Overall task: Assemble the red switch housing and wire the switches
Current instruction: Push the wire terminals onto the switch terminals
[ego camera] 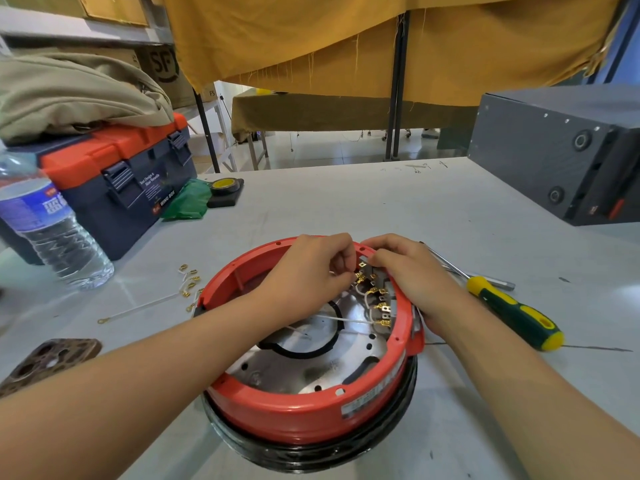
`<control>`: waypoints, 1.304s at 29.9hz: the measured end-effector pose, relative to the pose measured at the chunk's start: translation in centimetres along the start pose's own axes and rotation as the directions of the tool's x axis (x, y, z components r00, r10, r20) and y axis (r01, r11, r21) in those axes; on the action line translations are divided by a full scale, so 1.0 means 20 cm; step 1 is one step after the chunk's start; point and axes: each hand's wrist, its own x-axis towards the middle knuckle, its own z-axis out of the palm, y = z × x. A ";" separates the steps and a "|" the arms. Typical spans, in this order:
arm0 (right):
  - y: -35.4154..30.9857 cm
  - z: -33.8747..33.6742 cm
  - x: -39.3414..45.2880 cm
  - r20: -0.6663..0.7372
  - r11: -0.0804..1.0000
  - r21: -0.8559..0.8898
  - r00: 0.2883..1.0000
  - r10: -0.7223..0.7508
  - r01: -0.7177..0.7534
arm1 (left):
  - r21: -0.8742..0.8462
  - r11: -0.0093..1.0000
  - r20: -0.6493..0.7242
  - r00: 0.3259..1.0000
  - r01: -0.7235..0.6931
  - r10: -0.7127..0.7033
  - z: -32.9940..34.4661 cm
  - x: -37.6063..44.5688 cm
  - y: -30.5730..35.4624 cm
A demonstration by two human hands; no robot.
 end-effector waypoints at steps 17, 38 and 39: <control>0.01 0.00 0.01 0.008 1.000 0.017 1.000 -0.001 0.001 | -0.013 1.000 -0.016 1.000 0.001 -0.001 0.01 0.00 0.01; 0.00 0.00 0.00 -0.007 1.000 0.000 1.000 -0.007 0.007 | -0.039 0.999 -0.026 1.000 0.007 -0.008 0.02 0.00 0.00; 0.00 -0.01 0.00 -0.011 1.000 -0.002 1.000 -0.008 0.008 | -0.050 0.999 -0.028 0.999 0.016 -0.018 0.02 0.00 0.00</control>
